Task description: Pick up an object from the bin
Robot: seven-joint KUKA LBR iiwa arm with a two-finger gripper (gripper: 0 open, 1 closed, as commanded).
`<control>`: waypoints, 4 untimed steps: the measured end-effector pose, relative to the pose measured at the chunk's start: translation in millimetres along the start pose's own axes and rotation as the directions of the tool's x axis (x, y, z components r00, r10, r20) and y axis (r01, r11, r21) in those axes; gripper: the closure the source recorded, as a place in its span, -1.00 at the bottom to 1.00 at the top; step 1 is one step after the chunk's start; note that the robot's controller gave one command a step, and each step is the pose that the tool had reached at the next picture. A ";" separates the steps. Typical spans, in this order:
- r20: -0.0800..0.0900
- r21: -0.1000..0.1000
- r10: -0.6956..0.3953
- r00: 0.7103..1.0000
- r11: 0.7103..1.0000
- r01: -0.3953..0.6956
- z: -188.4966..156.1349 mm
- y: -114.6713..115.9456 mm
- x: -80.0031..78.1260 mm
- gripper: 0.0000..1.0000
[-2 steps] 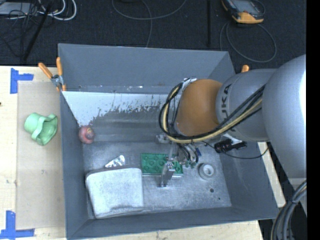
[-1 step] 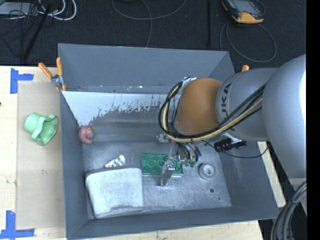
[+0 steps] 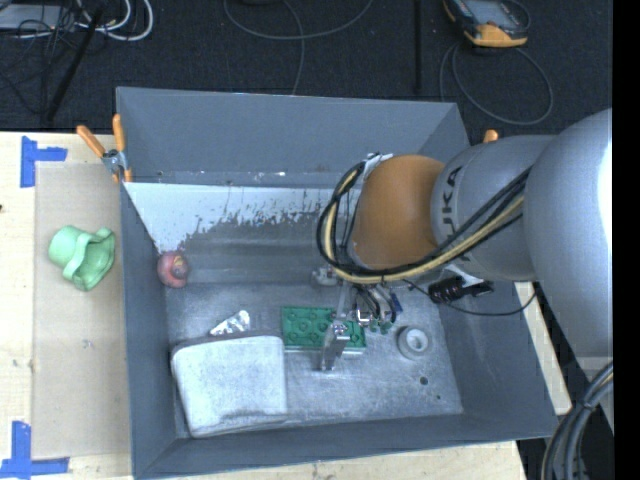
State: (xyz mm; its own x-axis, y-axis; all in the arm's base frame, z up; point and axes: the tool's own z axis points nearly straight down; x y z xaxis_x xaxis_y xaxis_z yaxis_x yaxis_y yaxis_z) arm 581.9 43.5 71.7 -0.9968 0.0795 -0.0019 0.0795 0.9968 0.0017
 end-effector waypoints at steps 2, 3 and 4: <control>-0.002 0.000 0.004 1.000 1.000 -0.004 -0.4 0.4 -0.3 -1.00; 0.004 -0.001 0.005 1.000 1.000 -0.005 -4.8 0.9 -3.1 1.00; 0.000 0.001 0.005 1.000 1.000 -0.005 -21.5 0.9 -3.7 1.00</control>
Offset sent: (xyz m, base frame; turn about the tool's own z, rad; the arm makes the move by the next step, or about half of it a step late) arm 0.0000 0.0000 0.0000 0.0000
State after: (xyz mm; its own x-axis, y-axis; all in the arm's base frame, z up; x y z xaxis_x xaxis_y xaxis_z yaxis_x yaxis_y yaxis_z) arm 585.5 44.1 93.2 -0.9964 0.0847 -0.0019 0.0847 0.9964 0.0010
